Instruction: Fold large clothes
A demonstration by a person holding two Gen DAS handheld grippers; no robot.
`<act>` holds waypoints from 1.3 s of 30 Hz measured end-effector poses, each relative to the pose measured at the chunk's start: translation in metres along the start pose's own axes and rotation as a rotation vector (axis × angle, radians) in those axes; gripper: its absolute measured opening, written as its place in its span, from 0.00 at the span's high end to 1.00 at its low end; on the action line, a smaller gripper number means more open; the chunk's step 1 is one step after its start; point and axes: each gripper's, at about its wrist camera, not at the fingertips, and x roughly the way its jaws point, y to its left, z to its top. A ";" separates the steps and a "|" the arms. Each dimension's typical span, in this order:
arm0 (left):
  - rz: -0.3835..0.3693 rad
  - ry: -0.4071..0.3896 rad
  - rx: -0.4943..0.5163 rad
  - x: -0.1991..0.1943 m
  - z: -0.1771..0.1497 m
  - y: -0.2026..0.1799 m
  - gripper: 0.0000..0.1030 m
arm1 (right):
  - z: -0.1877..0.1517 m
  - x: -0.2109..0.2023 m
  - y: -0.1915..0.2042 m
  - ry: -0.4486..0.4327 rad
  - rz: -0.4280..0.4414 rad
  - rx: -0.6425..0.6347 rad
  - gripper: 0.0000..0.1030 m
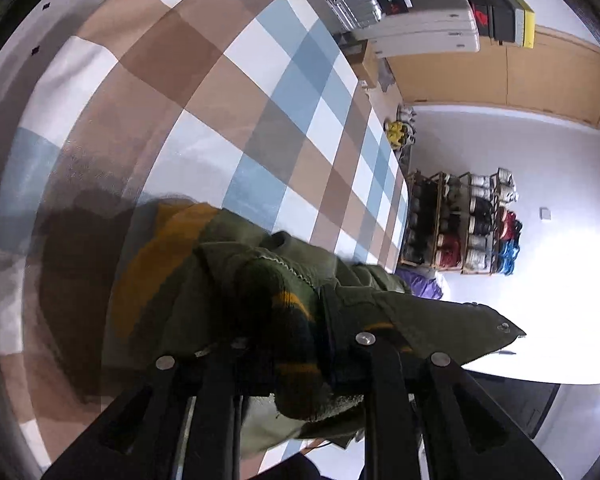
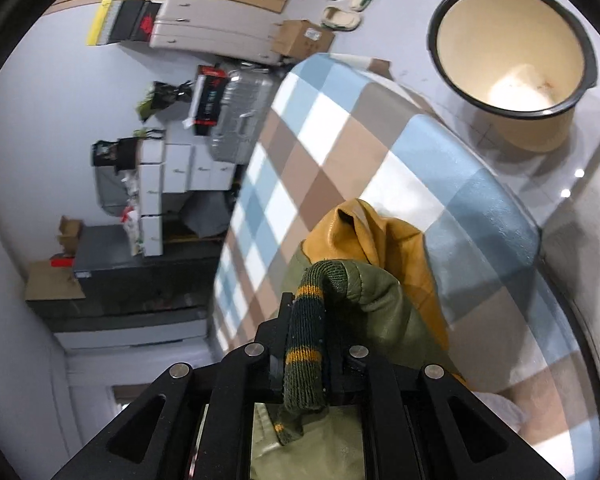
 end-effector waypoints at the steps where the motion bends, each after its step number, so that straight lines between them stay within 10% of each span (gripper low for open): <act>1: 0.012 0.000 0.022 -0.005 -0.006 -0.006 0.84 | -0.002 -0.003 0.004 0.007 0.010 -0.039 0.71; 4: 0.043 -0.004 0.071 -0.019 -0.016 -0.016 0.72 | -0.017 -0.035 0.024 -0.074 0.043 -0.202 0.22; 6: 0.061 -0.060 0.093 -0.031 -0.023 -0.020 0.28 | -0.030 -0.065 0.035 -0.183 0.052 -0.305 0.01; 10: 0.114 -0.221 0.106 -0.066 -0.035 -0.017 0.15 | -0.056 -0.085 0.038 -0.191 -0.007 -0.435 0.00; 22: 0.423 -0.119 0.393 0.018 -0.051 -0.019 0.15 | -0.112 -0.022 0.033 -0.067 -0.300 -0.790 0.00; 25: 0.497 -0.152 0.456 0.030 -0.052 -0.023 0.21 | -0.110 -0.014 0.036 -0.094 -0.289 -0.796 0.25; 29: 0.562 -0.220 0.485 0.020 -0.051 -0.031 0.73 | -0.115 -0.020 0.047 -0.113 -0.255 -0.851 0.67; 31: 0.576 -0.225 0.492 0.015 -0.051 -0.032 0.80 | -0.121 -0.026 0.056 -0.145 -0.260 -0.867 0.79; 39: 0.517 -0.281 0.476 -0.018 -0.045 -0.039 0.86 | -0.106 -0.067 0.101 -0.278 -0.182 -0.774 0.86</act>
